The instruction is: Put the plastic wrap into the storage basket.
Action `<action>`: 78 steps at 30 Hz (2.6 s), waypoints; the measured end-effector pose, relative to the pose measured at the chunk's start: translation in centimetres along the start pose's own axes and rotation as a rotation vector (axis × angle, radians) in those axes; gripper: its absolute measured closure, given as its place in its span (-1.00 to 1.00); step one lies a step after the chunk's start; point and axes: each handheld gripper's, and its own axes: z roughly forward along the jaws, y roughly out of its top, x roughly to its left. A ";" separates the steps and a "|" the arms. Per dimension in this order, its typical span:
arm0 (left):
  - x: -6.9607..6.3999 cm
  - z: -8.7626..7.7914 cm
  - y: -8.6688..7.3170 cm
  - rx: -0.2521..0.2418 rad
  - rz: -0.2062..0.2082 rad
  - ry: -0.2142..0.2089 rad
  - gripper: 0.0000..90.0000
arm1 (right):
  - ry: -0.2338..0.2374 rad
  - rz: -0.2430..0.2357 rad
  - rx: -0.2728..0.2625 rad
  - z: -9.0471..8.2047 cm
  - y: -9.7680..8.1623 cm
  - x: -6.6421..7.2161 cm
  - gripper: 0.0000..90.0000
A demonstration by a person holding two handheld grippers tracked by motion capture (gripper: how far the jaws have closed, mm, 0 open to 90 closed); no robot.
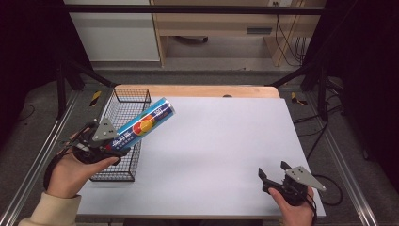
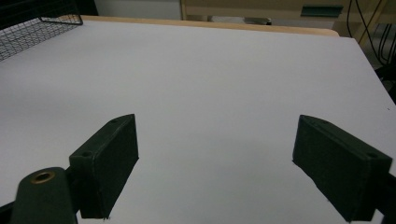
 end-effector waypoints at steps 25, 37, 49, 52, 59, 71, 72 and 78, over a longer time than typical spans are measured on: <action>2.0 -0.4 -2.3 0.056 -0.152 0.044 -0.28 | -0.011 0.016 0.003 0.0 -0.2 0.1 -0.66; 2.4 0.4 -2.6 0.117 -0.166 0.055 -0.28 | -0.001 0.015 0.001 0.0 -0.1 0.2 -0.66; 2.5 1.0 -2.7 0.177 -0.190 0.067 -0.28 | 0.014 0.010 -0.003 0.0 0.0 0.3 -0.66; 2.5 1.2 -2.8 0.187 -0.190 0.066 -0.28 | 0.011 0.009 0.000 0.1 0.0 0.3 -0.66; 2.6 1.7 -2.9 0.205 -0.196 0.058 -0.28 | 0.013 0.006 0.000 0.1 -0.1 0.3 -0.66; 2.5 2.3 -3.0 0.217 -0.198 0.058 -0.28 | 0.009 0.009 -0.001 0.1 -0.1 0.3 -0.66; 2.4 2.4 -3.0 0.224 -0.195 0.069 -0.28 | 0.009 0.010 -0.001 0.1 -0.1 0.3 -0.66; 2.4 2.5 -3.0 0.256 -0.239 0.070 -0.28 | 0.012 0.011 -0.001 0.1 -0.1 0.3 -0.66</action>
